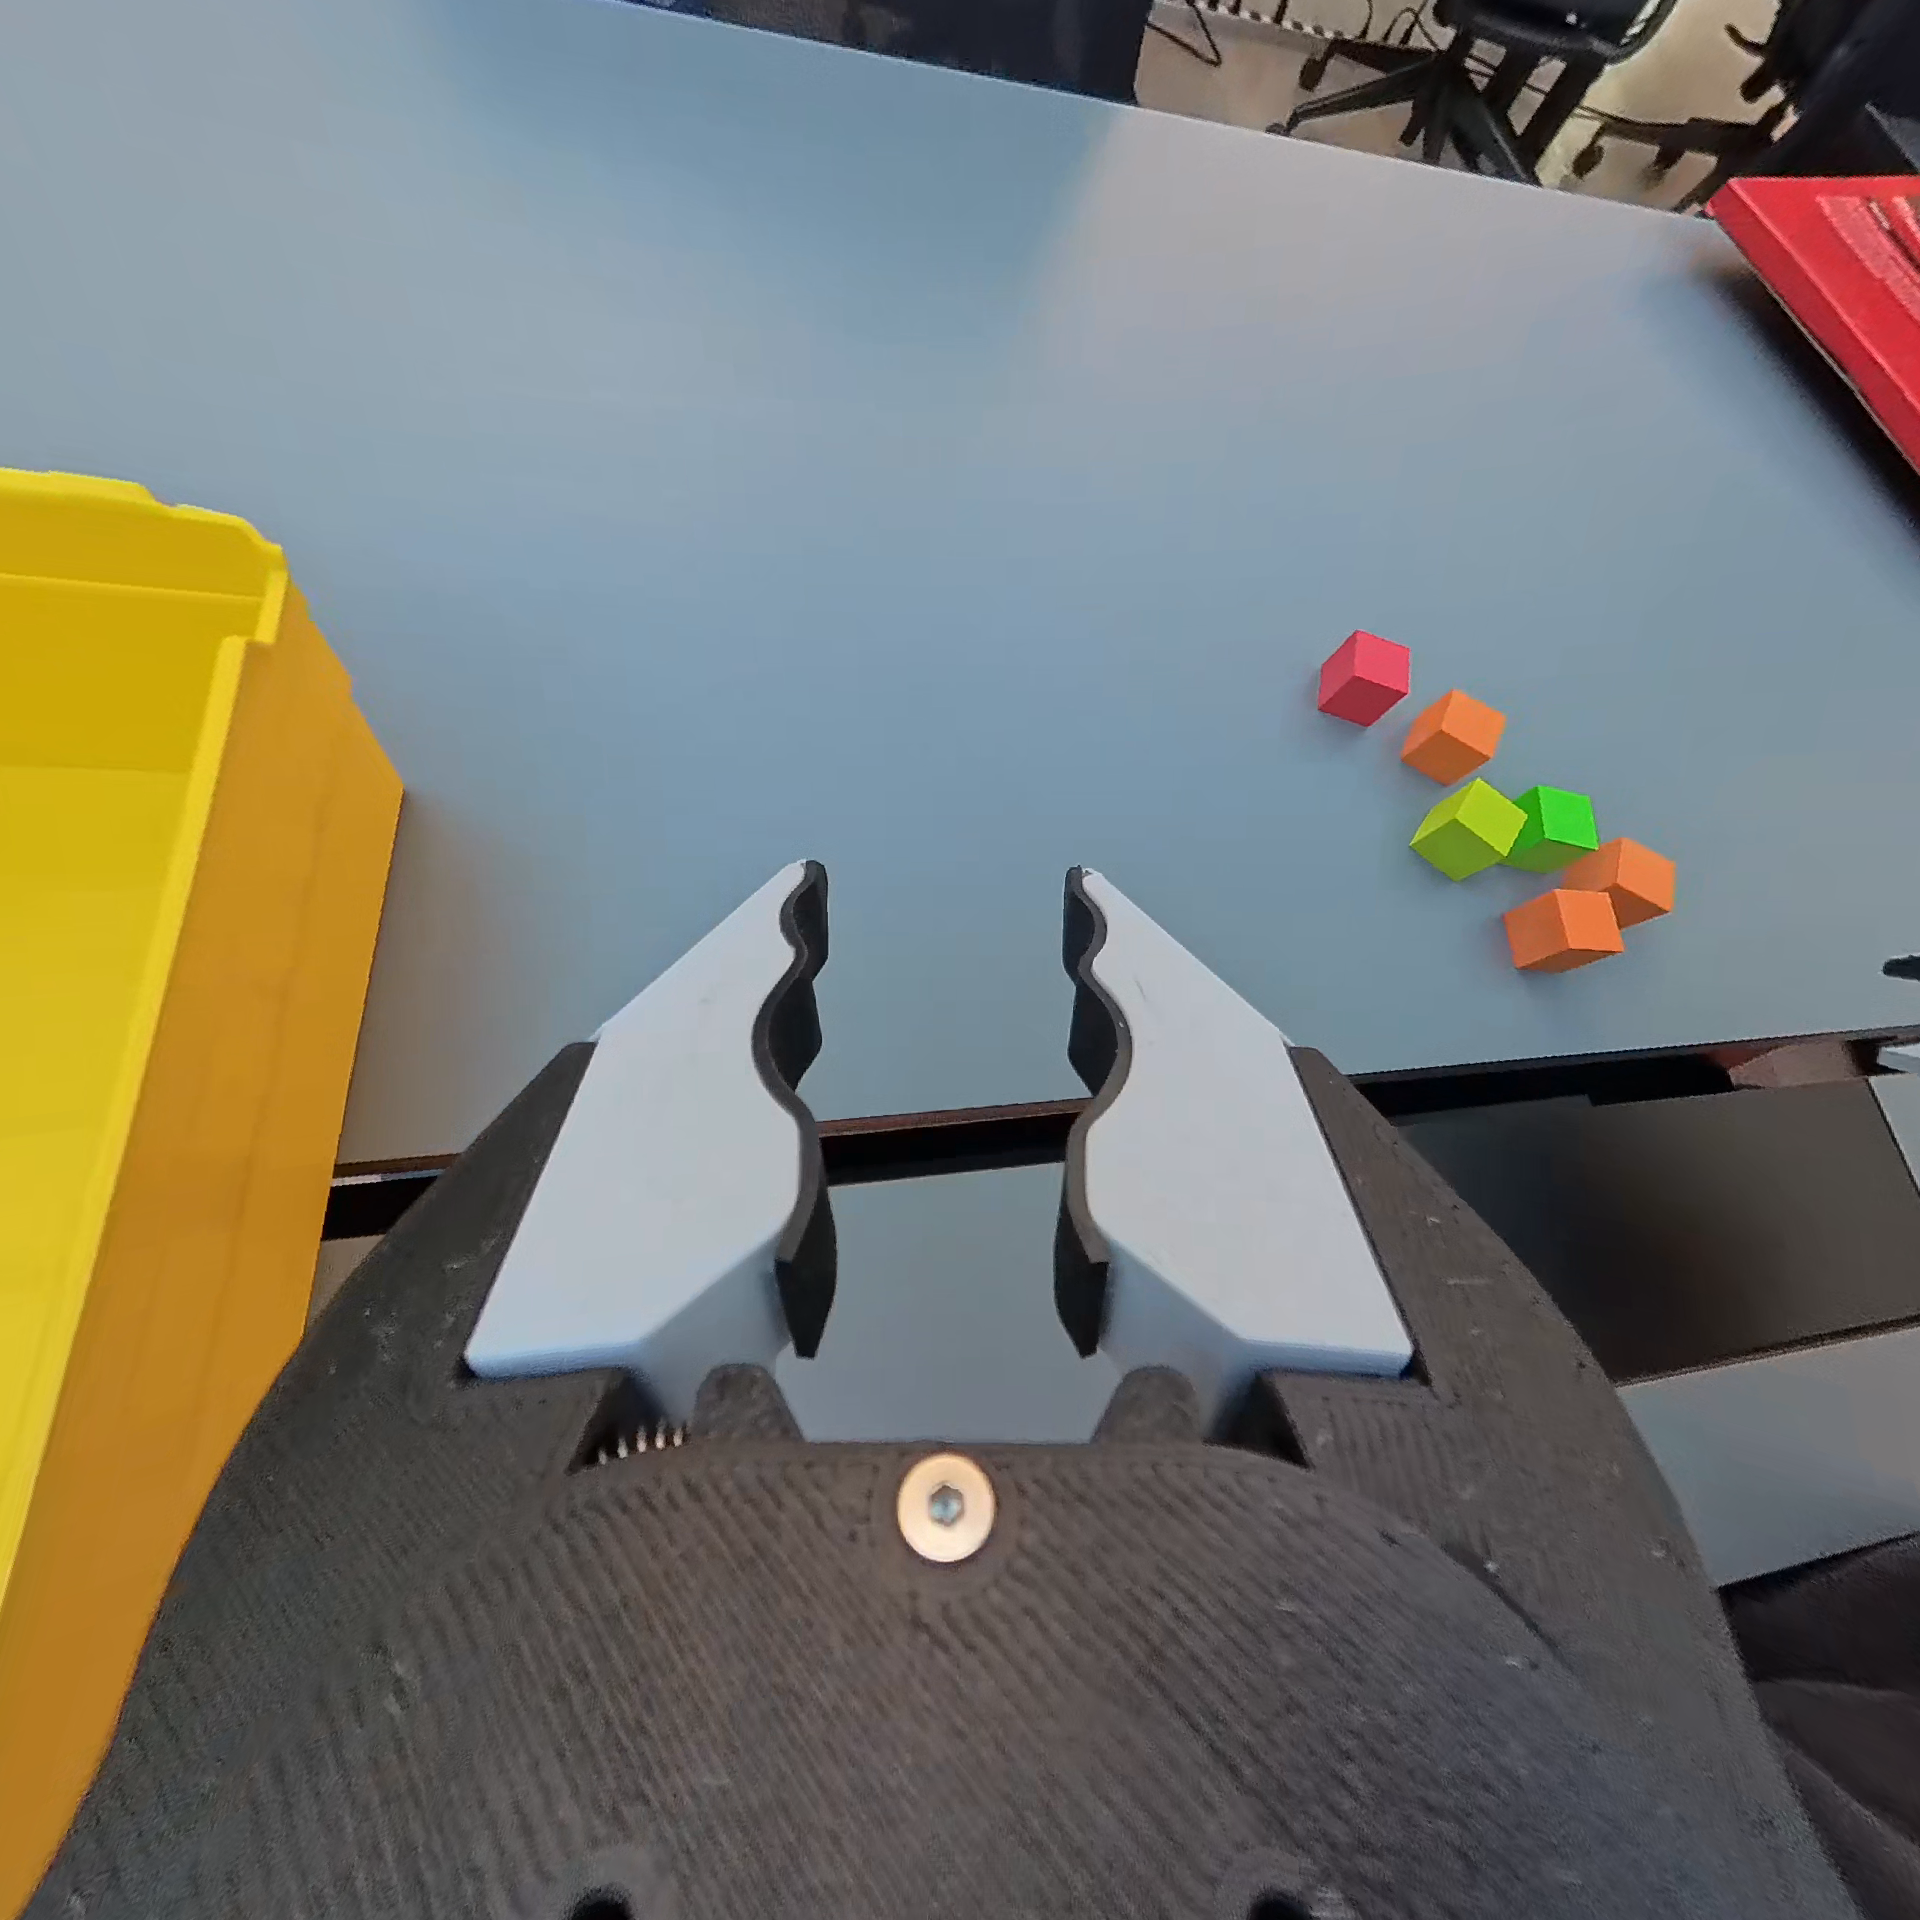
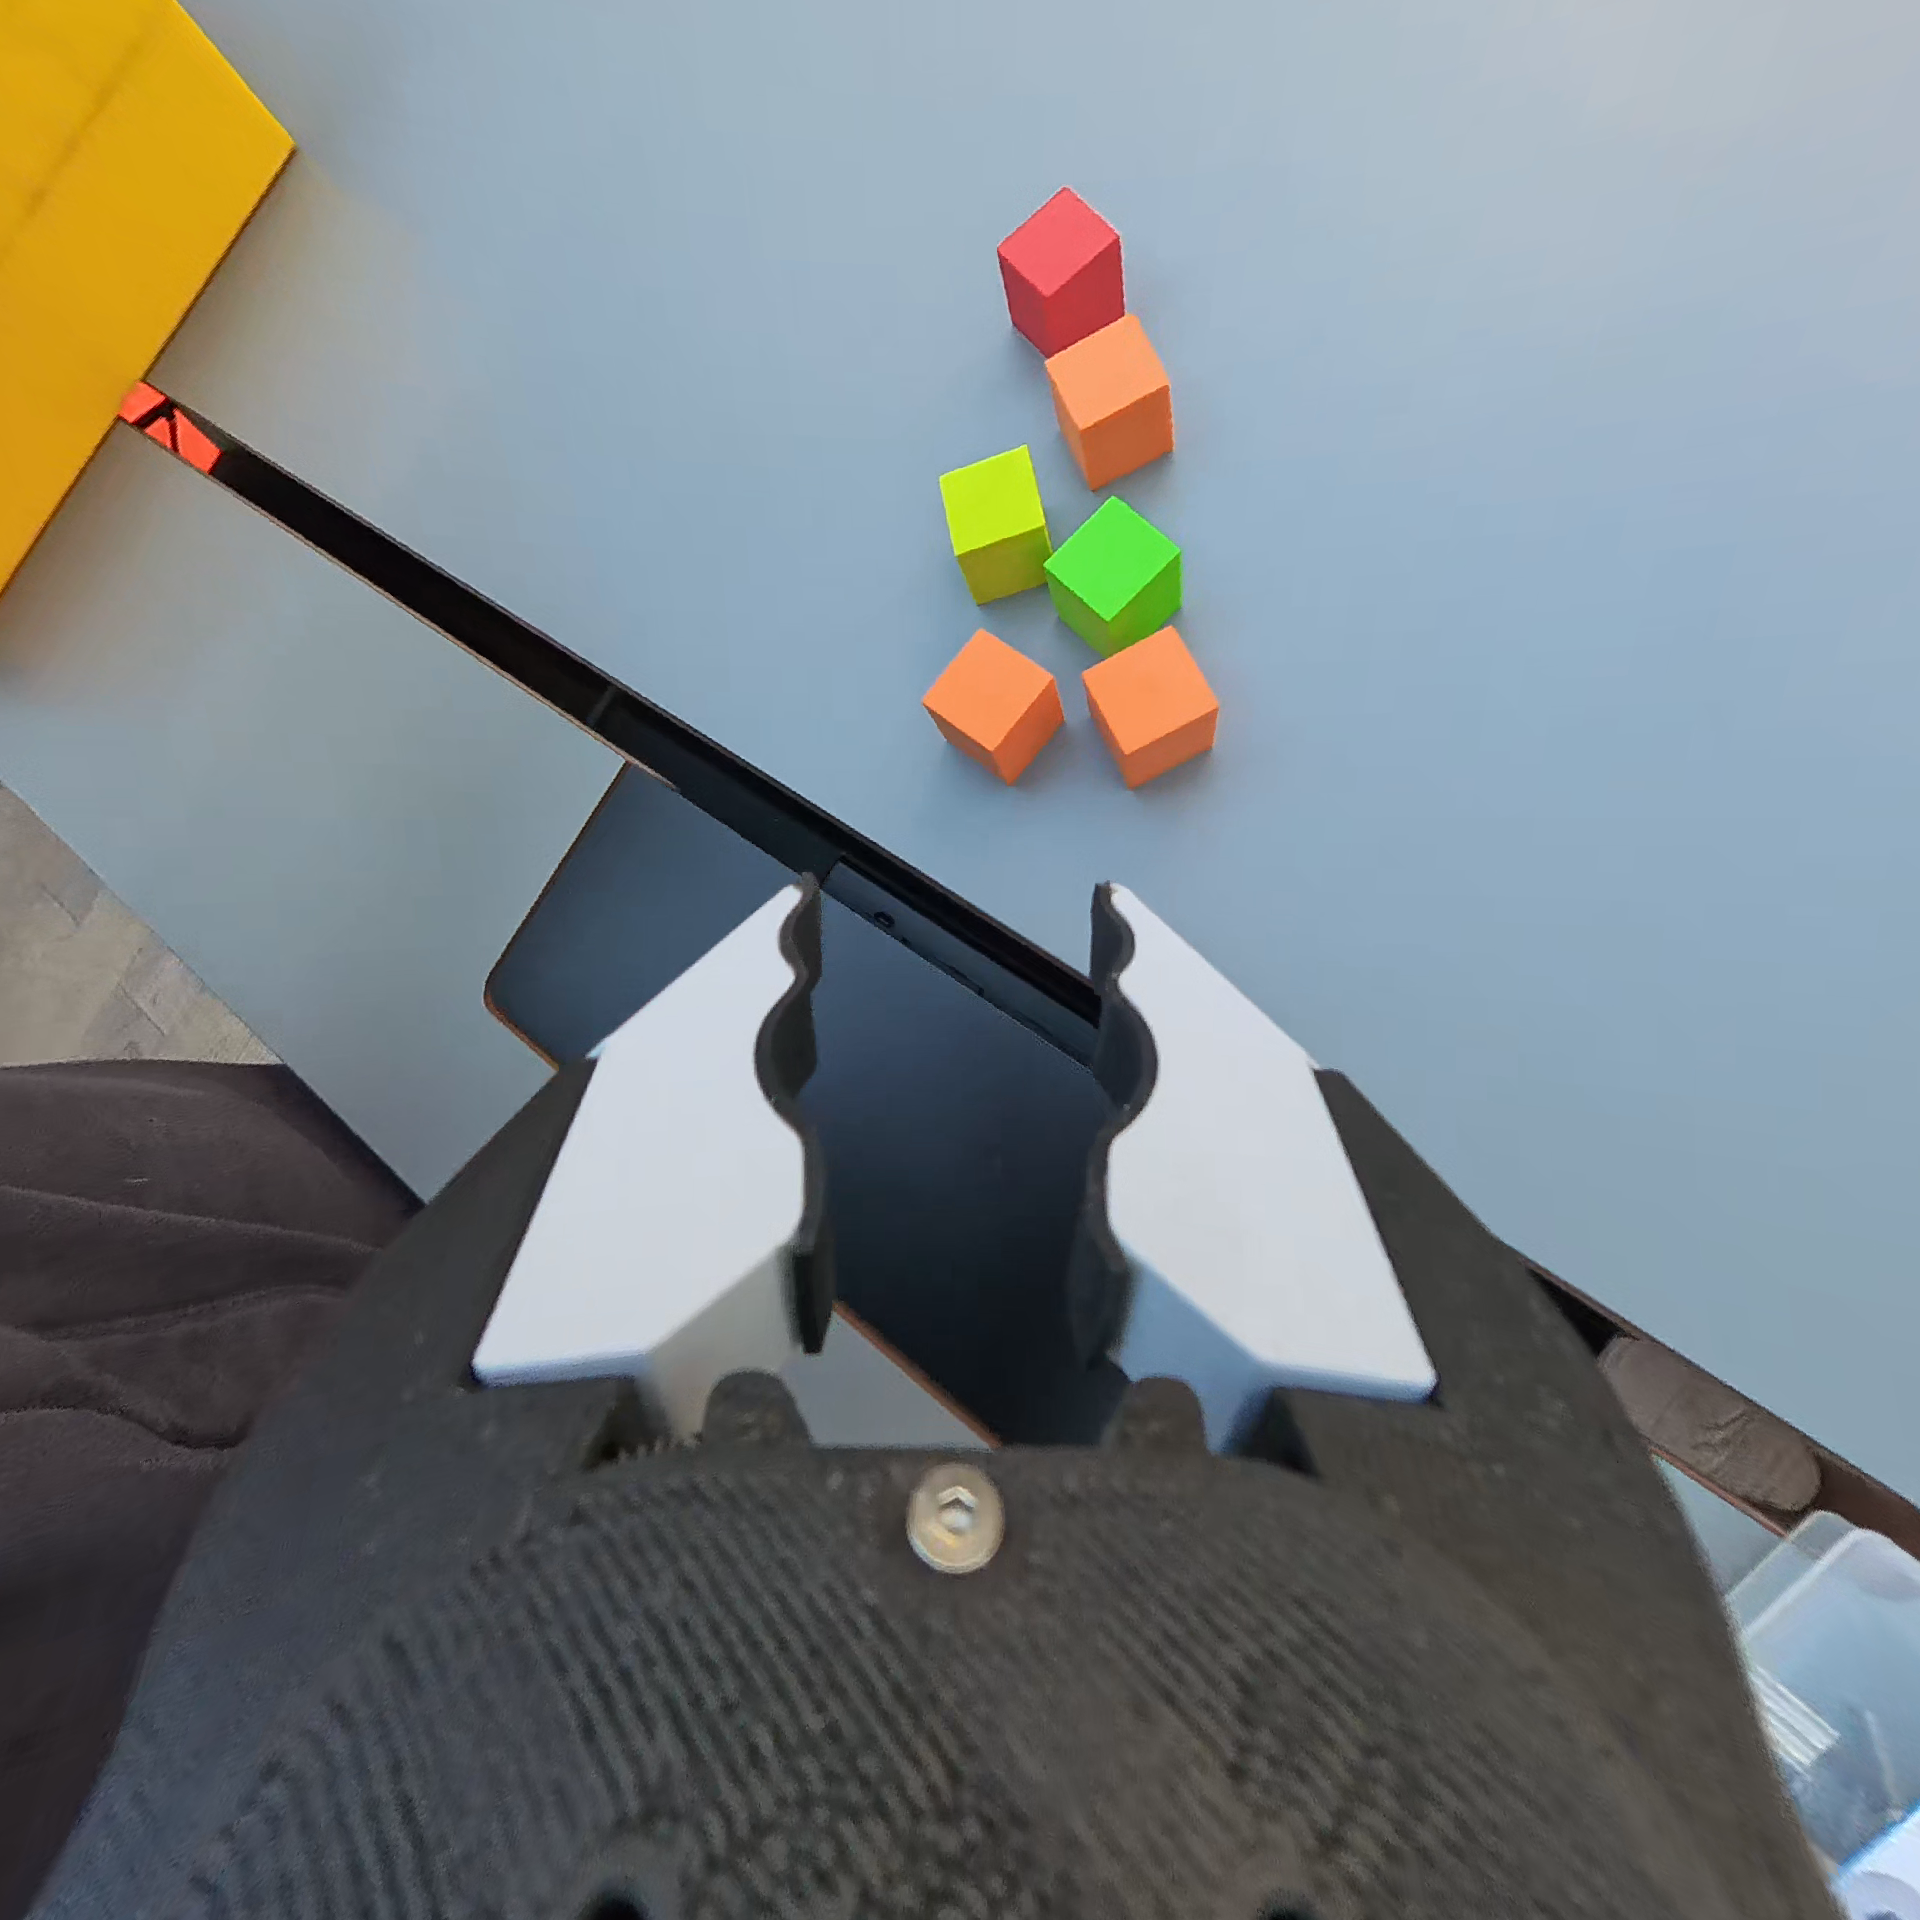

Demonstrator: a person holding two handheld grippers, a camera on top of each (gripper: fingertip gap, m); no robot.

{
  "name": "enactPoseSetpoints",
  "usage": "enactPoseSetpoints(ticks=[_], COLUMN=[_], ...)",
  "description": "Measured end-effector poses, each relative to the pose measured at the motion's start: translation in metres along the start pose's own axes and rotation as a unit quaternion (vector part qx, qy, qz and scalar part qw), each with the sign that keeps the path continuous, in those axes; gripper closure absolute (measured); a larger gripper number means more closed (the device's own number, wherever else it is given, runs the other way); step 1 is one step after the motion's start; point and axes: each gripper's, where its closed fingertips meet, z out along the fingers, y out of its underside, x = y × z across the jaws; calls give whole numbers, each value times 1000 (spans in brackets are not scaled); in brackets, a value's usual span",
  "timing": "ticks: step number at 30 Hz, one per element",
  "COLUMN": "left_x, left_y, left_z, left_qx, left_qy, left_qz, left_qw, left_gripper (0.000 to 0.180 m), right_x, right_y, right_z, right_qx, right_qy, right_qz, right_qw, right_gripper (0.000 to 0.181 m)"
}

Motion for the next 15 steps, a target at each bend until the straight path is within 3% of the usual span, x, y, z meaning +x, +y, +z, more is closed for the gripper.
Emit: enactPoseSetpoints(ticks=[4, 9, 15], left_x=[17, 39, 3], left_y=[4, 3, -5], left_z=[-8, -29, -72], left_qx=[-1, 0, 11], left_qy=[7, -8, -101], left_qz=[2, -6, 35], left_qw=[1000, 1000, 994], left_gripper=[130, 128, 120], right_x=[1, -7, -28], right_y=[4, -12, -20], right_z=[-9, -18, 0], right_qx=[0, 55, 69], right_qy=[-11, -84, -105], right_qz=[-7, 61, 49], right_qw=[1000, 993, 991], right_gripper=[129, 127, 127])
